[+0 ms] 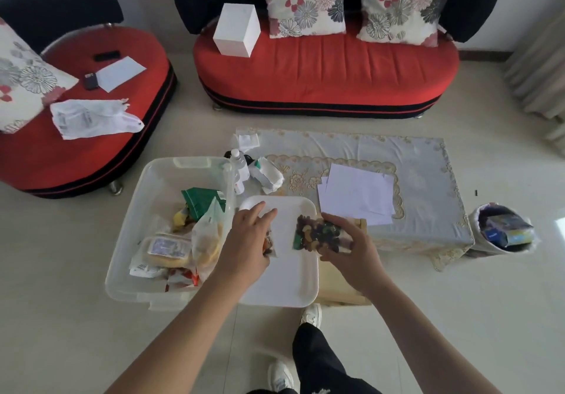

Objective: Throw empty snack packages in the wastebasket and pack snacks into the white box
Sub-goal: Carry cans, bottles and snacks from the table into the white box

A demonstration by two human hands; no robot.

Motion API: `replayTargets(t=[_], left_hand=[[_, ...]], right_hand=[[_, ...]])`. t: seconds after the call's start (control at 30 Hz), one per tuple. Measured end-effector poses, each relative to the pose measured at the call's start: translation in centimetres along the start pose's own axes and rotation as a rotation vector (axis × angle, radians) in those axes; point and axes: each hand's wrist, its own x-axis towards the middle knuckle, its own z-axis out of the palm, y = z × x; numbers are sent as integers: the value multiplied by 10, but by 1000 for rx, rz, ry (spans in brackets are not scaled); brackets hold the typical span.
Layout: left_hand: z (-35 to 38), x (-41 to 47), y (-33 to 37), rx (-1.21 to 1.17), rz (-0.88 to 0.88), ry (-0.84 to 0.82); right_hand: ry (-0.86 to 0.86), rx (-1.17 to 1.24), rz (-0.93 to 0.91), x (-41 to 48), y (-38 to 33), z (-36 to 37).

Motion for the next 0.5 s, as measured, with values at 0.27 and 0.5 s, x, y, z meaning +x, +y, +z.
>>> replayTargets(t=[0.27,0.5], left_hand=[[32,86,-30,48,-42,-102],[90,138,-57,178,8,-224]], right_hand=[[-68,-81,87,90,33,4],[-116,-141,157,145,96,27]])
